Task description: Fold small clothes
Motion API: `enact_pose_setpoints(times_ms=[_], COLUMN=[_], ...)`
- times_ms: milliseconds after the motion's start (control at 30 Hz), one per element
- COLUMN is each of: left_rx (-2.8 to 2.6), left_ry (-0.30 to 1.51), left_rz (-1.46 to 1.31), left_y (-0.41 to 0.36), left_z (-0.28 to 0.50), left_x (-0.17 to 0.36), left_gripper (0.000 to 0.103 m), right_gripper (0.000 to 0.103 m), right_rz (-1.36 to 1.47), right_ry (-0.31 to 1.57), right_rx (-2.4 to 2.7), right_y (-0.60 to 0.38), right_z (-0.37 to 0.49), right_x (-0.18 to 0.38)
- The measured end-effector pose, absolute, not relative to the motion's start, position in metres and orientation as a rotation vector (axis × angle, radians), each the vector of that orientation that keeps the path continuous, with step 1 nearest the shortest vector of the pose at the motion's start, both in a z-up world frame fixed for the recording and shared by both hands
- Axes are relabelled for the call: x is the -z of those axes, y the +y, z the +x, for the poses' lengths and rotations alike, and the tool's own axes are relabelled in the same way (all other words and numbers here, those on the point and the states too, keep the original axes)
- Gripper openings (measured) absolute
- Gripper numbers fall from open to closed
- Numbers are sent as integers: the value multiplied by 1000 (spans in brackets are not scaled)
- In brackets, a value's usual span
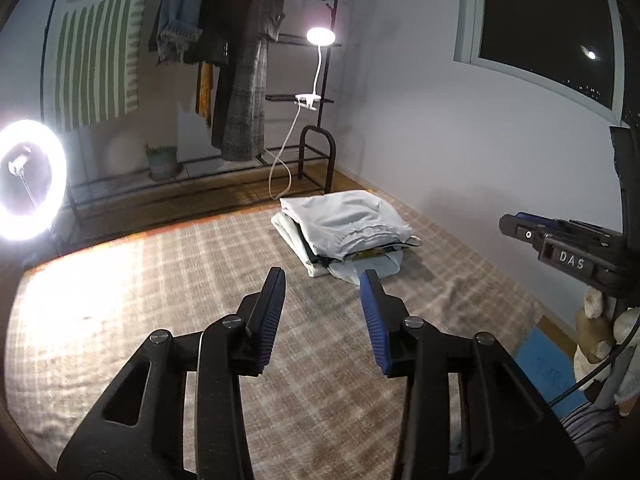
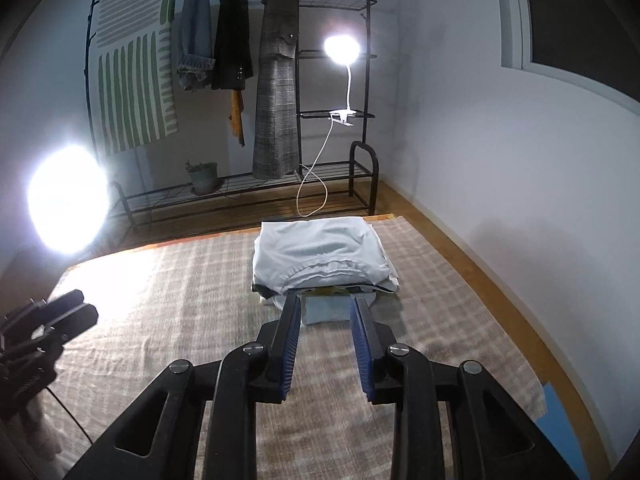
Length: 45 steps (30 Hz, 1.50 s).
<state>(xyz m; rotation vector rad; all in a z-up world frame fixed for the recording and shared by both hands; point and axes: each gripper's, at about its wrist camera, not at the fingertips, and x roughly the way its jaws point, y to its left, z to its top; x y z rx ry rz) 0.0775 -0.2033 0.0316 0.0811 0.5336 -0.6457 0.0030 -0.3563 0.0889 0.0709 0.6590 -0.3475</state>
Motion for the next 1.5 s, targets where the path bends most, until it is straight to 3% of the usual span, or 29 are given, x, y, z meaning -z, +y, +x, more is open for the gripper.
enact_pose_setpoints(times_ms=[67, 100, 133, 200, 400, 500, 567, 667, 1500], left_rx=[636, 634, 633, 635, 634, 617, 602, 573, 534], left_ry=[503, 495, 490, 487, 470, 463, 444, 408, 412], left_rz=[92, 91, 88, 85, 100, 115, 131, 147, 156], left_y=[-200, -198, -196, -194, -194, -195, -195, -194, -185], left_z=[71, 70, 68, 66, 61, 60, 58, 54, 55], left_x=[-33, -33, -33, -33, -31, -29, -29, -31, -29], left_gripper=[58, 61, 64, 68, 83, 91, 98, 101, 103], right_gripper=[27, 39, 62, 74, 75, 90, 91, 101, 103], right_rz=[44, 39, 41, 49, 0, 9, -1, -12, -26], right_ry=[654, 650, 642, 612, 561, 555, 535, 512, 491], right_rx=[355, 360, 363, 368, 415, 416, 432, 441, 429], right_y=[-349, -349, -348, -347, -337, -338, -339, -337, -327], right_z=[0, 0, 0, -3, -9, -9, -11, -12, -7], right_x=[-86, -86, -86, -88, -93, -93, -95, -97, -95])
